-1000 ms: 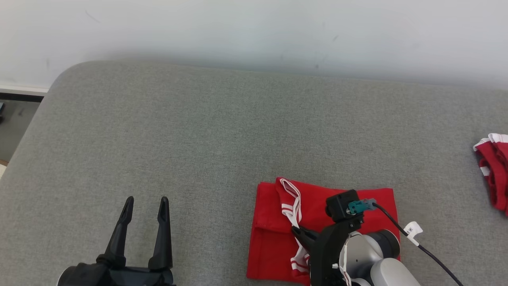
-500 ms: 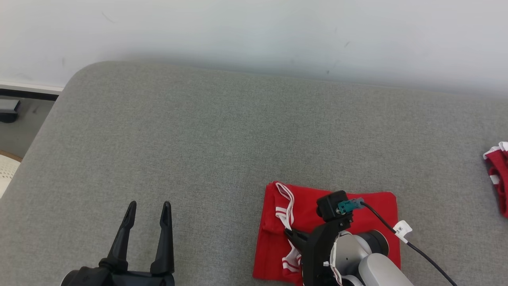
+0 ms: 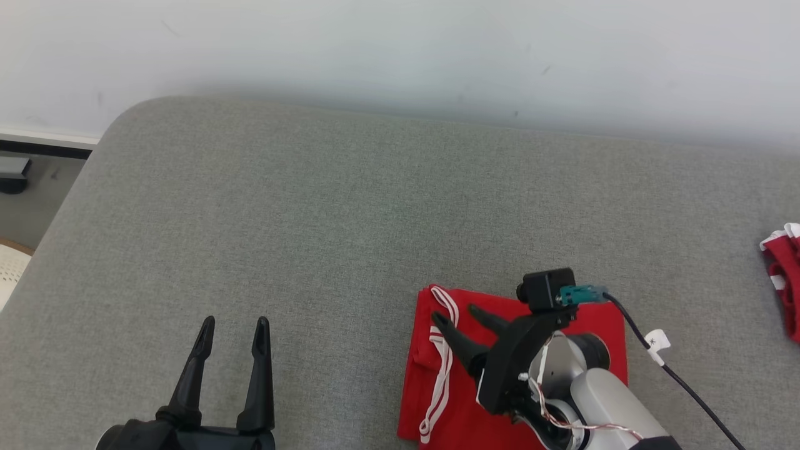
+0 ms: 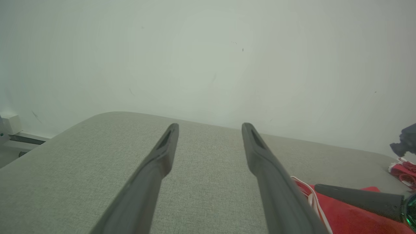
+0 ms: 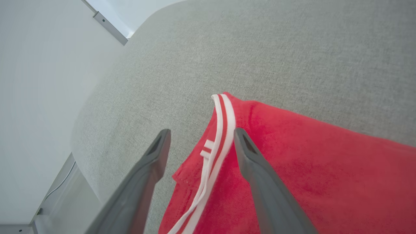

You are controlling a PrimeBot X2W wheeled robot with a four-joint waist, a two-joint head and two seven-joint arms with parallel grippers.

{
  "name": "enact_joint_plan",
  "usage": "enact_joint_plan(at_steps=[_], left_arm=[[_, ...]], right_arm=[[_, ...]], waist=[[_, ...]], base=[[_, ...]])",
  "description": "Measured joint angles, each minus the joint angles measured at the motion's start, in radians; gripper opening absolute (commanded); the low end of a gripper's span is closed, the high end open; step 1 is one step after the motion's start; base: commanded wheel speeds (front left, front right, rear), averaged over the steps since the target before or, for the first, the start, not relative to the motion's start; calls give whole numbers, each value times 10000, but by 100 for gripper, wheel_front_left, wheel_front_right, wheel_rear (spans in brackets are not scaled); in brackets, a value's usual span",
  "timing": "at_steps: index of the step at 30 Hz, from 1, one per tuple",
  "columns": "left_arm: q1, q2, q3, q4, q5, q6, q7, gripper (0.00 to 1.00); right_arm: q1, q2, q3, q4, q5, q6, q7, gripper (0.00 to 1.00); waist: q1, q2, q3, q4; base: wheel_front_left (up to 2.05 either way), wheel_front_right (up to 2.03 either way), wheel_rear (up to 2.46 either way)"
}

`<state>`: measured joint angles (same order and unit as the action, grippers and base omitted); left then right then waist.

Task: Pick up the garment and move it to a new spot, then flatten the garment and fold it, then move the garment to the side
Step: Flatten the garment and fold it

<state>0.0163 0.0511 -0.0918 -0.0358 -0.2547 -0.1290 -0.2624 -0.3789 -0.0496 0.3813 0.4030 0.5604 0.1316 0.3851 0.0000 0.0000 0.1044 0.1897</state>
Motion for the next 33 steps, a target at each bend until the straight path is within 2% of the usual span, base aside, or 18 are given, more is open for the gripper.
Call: enact_joint_plan(at_steps=[3,9,14,18,19,20,22,27,33], left_arm=[[-3,0,0,0,2,21,0,100],[5,0,12,-23,10,81,0,100],[58,0,59,-75,38,119,0,100],[91,0,54,-121,12,146,0,100],[92,0,56,-128,-6,146,0,100],[91,0,56,-136,-12,146,-2,100],[87,0,35,-140,-25,148,0,100],[28,-2,-79,-140,-140,150,0,100],[-23,-2,-293,-119,-343,228,0,100]], right_arm=[[-266,-4,-134,29,31,0,-362,100],[-271,0,-1005,-451,-978,0,-685,100],[586,-8,-1871,-1294,-2627,0,-403,100],[1504,-6,-2219,-2096,-3335,0,42,98],[1683,-8,-2217,-2255,-3371,0,140,71],[1824,-13,-2148,-2368,-3453,0,242,38],[2050,-17,-1797,-2510,-3488,0,439,0],[2105,0,-736,-2320,-3191,0,742,0],[1300,-4,-339,-1151,-3331,0,817,0]], waist=[[0,0,-28,-50],[0,0,-159,-174],[0,0,-253,-307],[-2,0,-259,-427],[-2,0,-242,-453],[-2,0,-217,-472],[-2,0,-157,-495],[-1,0,0,-432],[-1,0,160,-81]], base=[[0,0,0],[0,0,0],[0,0,0],[0,0,0],[0,0,0],[0,0,0],[0,0,0],[0,0,0],[0,0,0]])
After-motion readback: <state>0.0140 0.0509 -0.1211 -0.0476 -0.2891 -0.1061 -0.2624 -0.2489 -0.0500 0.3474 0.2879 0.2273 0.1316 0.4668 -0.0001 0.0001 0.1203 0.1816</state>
